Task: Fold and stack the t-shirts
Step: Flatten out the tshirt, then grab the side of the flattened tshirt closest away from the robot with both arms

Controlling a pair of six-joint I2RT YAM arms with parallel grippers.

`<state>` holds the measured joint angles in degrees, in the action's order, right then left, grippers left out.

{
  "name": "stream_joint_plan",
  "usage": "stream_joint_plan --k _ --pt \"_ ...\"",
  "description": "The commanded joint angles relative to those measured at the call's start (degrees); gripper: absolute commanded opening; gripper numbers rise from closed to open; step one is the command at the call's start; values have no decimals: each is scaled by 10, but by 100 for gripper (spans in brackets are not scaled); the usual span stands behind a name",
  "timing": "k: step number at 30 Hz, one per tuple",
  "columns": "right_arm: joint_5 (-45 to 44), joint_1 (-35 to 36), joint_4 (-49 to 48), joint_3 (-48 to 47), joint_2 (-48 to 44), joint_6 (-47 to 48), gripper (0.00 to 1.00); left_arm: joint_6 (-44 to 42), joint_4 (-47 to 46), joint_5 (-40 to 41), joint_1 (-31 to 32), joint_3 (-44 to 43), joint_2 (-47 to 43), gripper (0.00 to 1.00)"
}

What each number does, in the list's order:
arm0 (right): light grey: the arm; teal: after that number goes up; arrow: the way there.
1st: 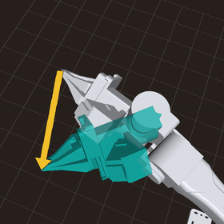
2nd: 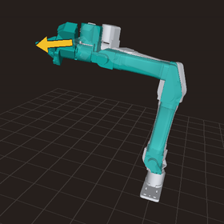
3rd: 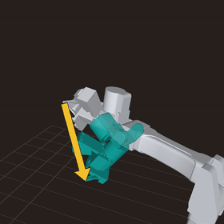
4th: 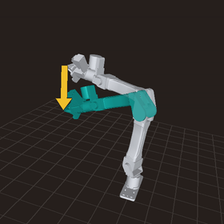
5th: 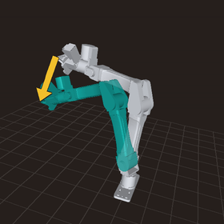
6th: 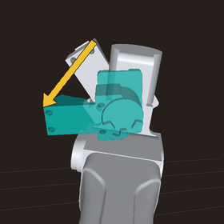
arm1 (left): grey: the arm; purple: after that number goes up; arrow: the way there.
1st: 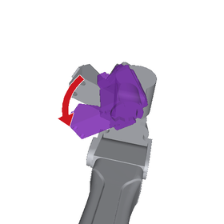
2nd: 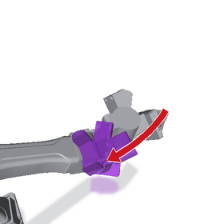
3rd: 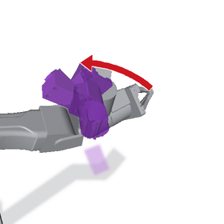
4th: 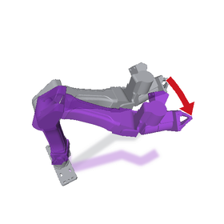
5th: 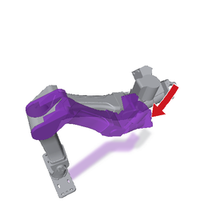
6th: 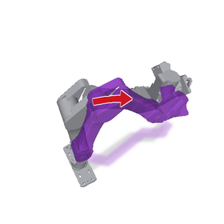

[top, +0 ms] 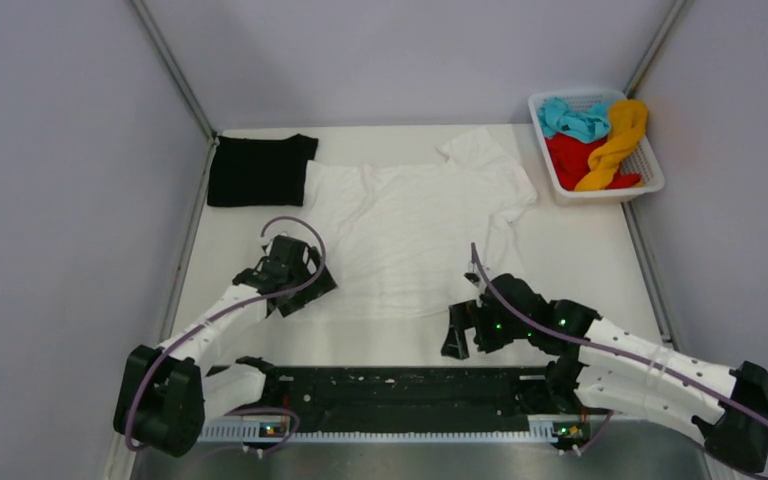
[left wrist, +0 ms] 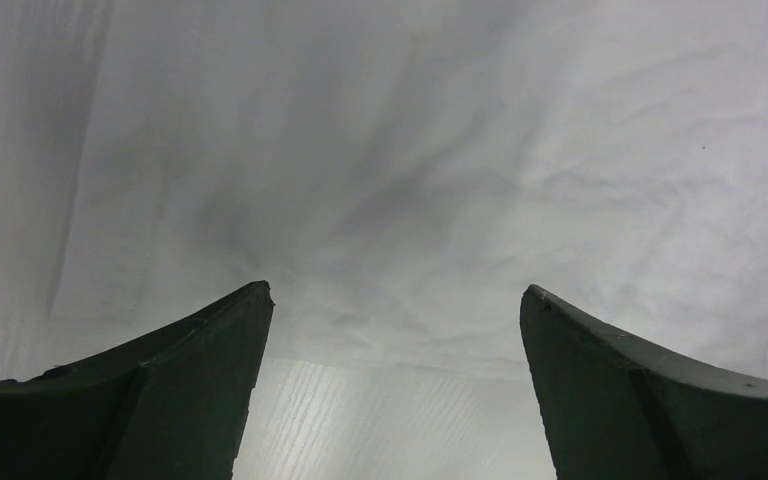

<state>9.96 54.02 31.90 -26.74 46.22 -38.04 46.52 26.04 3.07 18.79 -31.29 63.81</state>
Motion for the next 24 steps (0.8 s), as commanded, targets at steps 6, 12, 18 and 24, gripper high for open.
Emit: stream_joint_plan --k 6,12,18,24 --pt "-249 4 163 -94 -41 -101 99 12 133 94 -2 -48 -108 99" --pt "-289 -52 207 -72 -61 -159 99 95 227 174 -5 -15 -173 95" --pt "-297 -77 214 -45 -55 -216 98 148 198 147 -40 28 -164 76" --pt "-314 -79 221 -42 -63 -231 98 166 175 158 -55 42 -98 54"
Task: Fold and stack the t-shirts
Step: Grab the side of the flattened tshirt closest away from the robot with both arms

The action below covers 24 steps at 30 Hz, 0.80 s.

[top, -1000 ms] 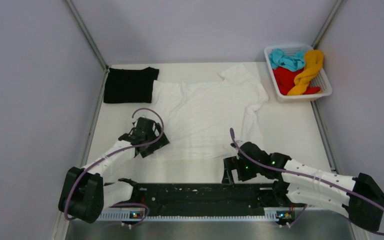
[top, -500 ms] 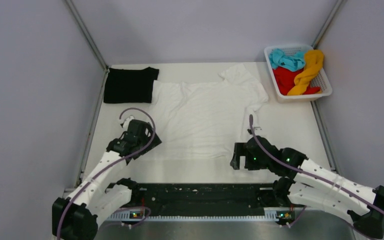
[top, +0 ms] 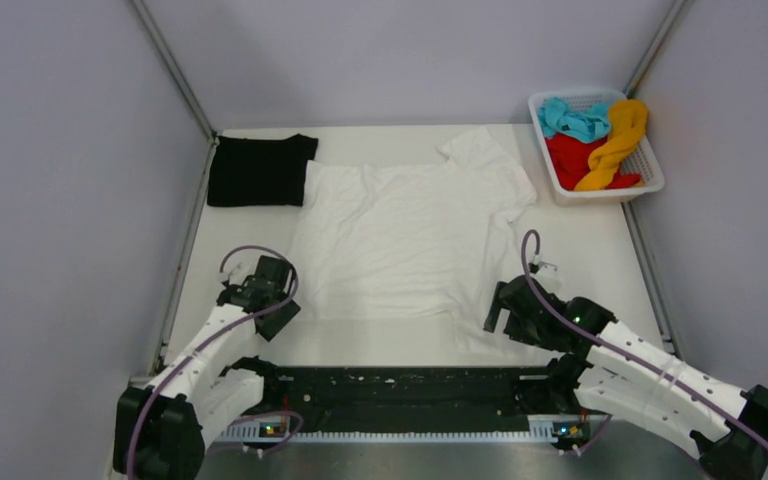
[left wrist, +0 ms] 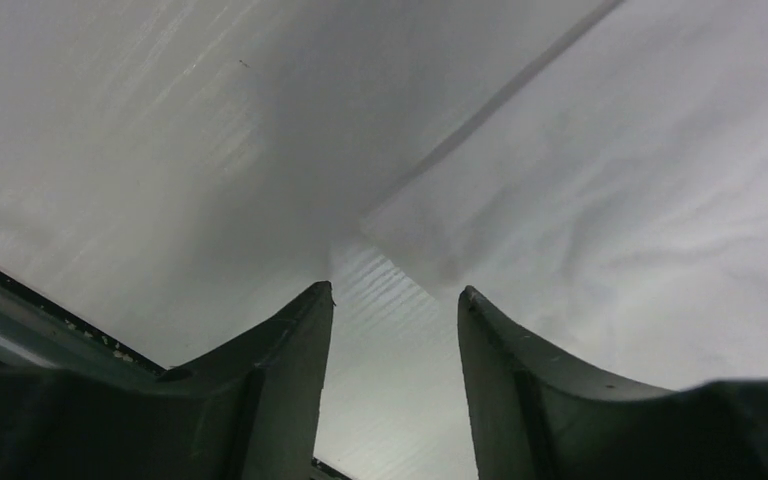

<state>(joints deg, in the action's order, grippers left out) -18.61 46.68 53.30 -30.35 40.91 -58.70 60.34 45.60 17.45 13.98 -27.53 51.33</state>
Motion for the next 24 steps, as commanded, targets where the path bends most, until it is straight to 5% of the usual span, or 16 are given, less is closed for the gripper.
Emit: stream_joint_plan --k 1,18,24 --pt "-29 -5 8 -5 -9 -26 98 30 -29 18 -7 7 34 52" --pt "-28 -5 35 -21 5 -39 95 36 -96 51 -32 14 100 45" --pt "-24 -5 43 -28 27 -39 88 36 -149 16 -32 25 138 29"
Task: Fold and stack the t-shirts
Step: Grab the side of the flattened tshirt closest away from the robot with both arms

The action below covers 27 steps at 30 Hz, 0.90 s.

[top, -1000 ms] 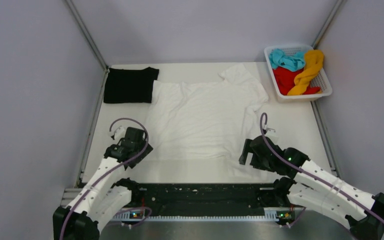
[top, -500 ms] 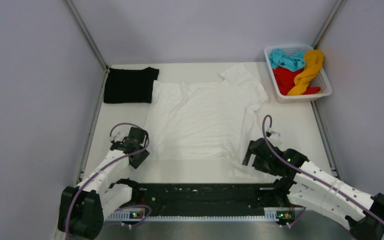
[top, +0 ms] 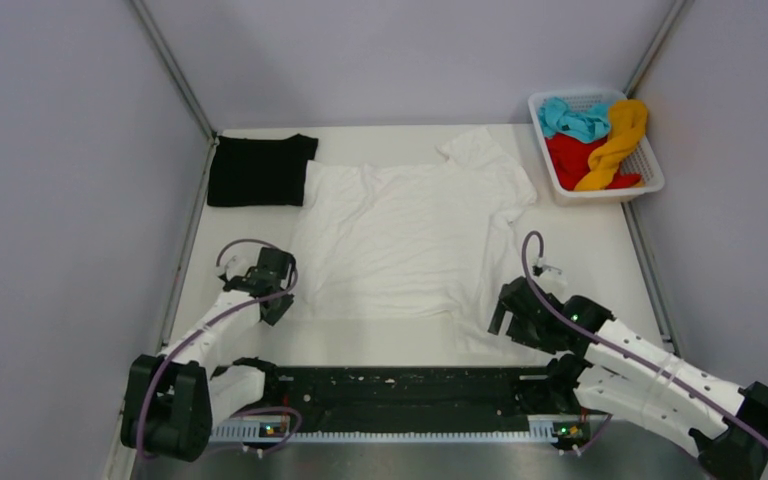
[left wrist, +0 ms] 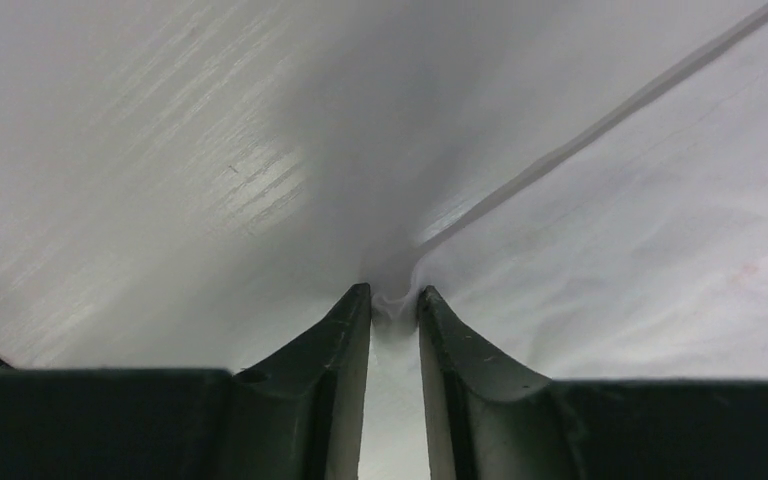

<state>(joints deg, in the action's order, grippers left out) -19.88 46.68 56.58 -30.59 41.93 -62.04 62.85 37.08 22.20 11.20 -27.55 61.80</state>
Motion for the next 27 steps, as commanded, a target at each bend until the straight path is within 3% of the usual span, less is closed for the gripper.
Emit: stream_joint_plan --k 1,3,11,14,19,23,26,27 --pt "-3 -5 -3 -21 26 -1 86 11 -75 -41 -4 29 40 21" --pt "20 -5 -28 -13 52 12 83 9 -89 -49 -4 28 52 1" --pt "48 12 -50 18 132 -1 76 -14 -92 -40 -4 33 13 0" --pt "61 12 -91 43 147 0 69 -16 -89 -40 -4 39 -12 0" --pt "70 12 -129 69 164 -1 46 -12 -60 -31 -4 31 -34 0" --pt "65 12 -122 69 164 0 16 -9 -52 -41 -4 31 -42 0" --pt "89 13 -106 61 156 4 1 -9 -32 -59 -4 26 -50 0" --pt "98 15 -91 55 148 4 0 -8 -21 -64 -4 25 -55 0"
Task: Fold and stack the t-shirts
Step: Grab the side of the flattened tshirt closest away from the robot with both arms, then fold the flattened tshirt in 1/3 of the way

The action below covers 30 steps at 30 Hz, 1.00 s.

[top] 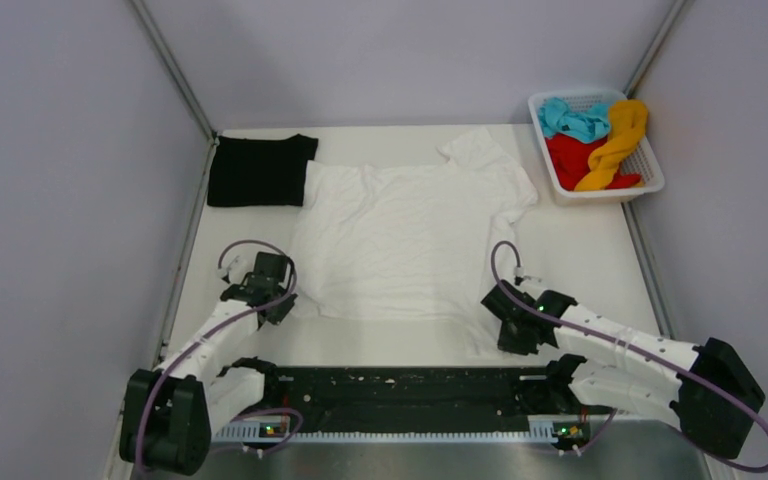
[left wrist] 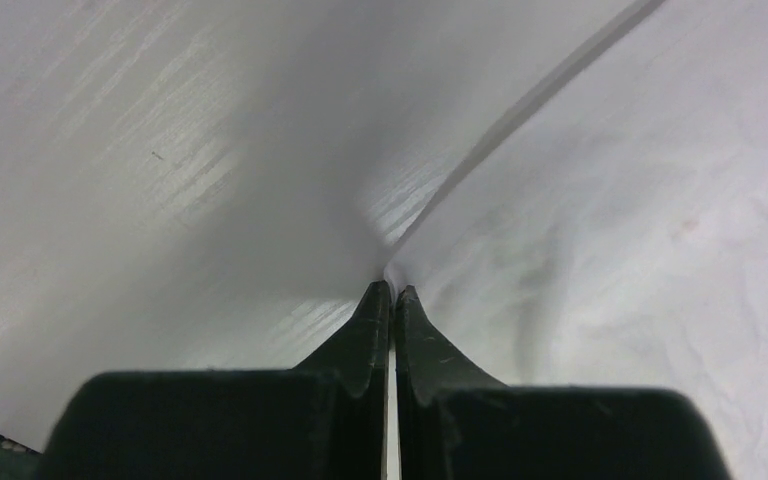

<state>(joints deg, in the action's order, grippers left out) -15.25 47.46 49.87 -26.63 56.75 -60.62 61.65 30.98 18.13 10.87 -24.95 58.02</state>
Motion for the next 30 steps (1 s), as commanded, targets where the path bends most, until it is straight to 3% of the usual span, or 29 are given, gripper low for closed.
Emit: stream_joint_plan --k 1,5,10,14,17,21,30 --pt "57 15 0 8 -13 -14 0 7 51 -28 -1 -1 -25 0" --pt "73 53 89 -21 -51 -51 0 32 101 -34 0 16 -79 0" --pt "112 117 118 -27 -66 -113 0 57 162 -42 0 45 -197 0" --pt "90 131 144 -51 -69 -122 0 53 172 -57 0 62 -277 0" --pt "48 129 156 -78 -76 -124 0 45 155 -67 0 57 -288 0" --pt "-1 84 153 -116 -75 -85 0 22 126 -68 0 19 -247 0" --pt "2 -96 28 -182 -22 121 0 -22 10 -25 0 -74 -113 0"
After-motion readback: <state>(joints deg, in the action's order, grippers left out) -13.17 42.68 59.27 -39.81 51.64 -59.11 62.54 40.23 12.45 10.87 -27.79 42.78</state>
